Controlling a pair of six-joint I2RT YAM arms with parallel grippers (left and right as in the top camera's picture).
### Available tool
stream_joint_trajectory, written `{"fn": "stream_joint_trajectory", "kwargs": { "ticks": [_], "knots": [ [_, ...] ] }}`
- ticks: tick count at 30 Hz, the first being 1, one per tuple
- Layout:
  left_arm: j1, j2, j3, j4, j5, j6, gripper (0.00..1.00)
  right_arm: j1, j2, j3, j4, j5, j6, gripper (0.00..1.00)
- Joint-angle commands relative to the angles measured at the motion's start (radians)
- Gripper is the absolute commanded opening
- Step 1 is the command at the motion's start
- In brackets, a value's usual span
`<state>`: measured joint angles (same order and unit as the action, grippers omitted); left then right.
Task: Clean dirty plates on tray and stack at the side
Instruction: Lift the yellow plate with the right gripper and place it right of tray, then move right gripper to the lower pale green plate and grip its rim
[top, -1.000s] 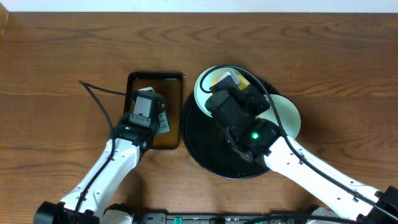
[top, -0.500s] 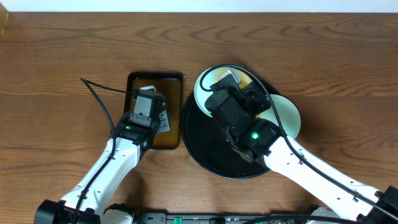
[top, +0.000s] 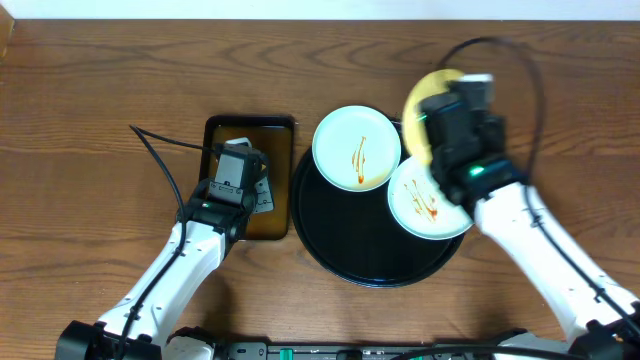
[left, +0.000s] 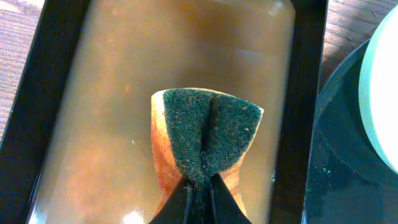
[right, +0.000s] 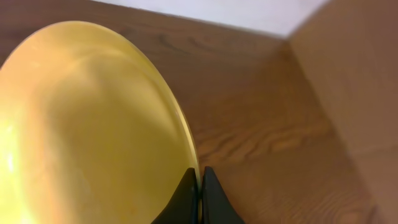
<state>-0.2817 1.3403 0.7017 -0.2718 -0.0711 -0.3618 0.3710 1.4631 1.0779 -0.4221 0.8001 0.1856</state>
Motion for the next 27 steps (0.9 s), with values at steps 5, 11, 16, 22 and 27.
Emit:
{"fn": "stream_joint_trajectory", "kwargs": {
  "ticks": [5,11,16,22,27],
  "knots": [
    [0.004,0.003,0.003,0.003,-0.016,0.013,0.07,-0.340,-0.043,0.026,-0.067,-0.264,0.155,0.01],
    [0.004,0.003,0.003,0.003,-0.016,0.013,0.07,-0.600,-0.038,0.023,-0.158,-0.379,0.301,0.01],
    [0.004,0.003,0.003,0.003,-0.016,0.013,0.07,-0.766,0.016,0.020,-0.159,-0.510,0.319,0.01],
    [0.004,0.003,0.003,0.003,-0.016,0.013,0.07,-0.861,0.151,0.020,-0.134,-0.567,0.306,0.01],
    [0.004,0.003,0.003,0.004,-0.016,0.013,0.07,-0.861,0.207,0.020,-0.117,-0.646,0.225,0.02]
  ]
}}
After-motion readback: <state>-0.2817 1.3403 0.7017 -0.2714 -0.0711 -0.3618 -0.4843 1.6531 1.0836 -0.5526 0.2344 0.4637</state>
